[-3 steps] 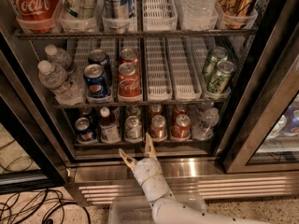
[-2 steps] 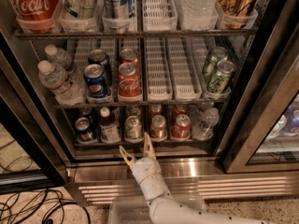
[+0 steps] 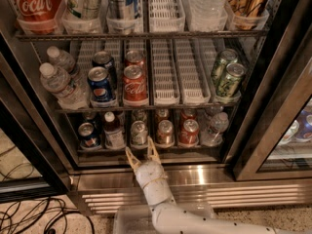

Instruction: Pick 7up can from bottom shelf of fridge

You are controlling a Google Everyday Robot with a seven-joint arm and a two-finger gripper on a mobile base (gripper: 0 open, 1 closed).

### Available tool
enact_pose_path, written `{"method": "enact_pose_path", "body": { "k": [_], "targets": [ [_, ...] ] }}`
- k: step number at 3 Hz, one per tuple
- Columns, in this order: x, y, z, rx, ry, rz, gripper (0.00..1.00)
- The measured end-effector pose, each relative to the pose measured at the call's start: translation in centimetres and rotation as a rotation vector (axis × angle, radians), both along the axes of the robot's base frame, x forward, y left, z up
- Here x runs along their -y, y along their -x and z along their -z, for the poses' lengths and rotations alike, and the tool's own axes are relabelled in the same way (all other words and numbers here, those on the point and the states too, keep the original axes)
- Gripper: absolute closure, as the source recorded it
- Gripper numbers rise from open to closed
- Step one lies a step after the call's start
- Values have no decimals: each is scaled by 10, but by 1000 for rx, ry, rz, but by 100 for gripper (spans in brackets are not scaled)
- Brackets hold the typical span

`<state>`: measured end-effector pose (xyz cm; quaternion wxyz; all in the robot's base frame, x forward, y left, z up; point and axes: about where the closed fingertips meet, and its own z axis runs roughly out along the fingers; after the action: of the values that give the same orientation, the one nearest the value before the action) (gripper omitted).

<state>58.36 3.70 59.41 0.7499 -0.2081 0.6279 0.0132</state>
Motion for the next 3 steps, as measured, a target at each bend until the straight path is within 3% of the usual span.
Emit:
{"method": "enact_pose_path", "body": {
  "k": [3],
  "targets": [
    [0, -12, 0, -14, -22, 87, 35]
  ]
}}
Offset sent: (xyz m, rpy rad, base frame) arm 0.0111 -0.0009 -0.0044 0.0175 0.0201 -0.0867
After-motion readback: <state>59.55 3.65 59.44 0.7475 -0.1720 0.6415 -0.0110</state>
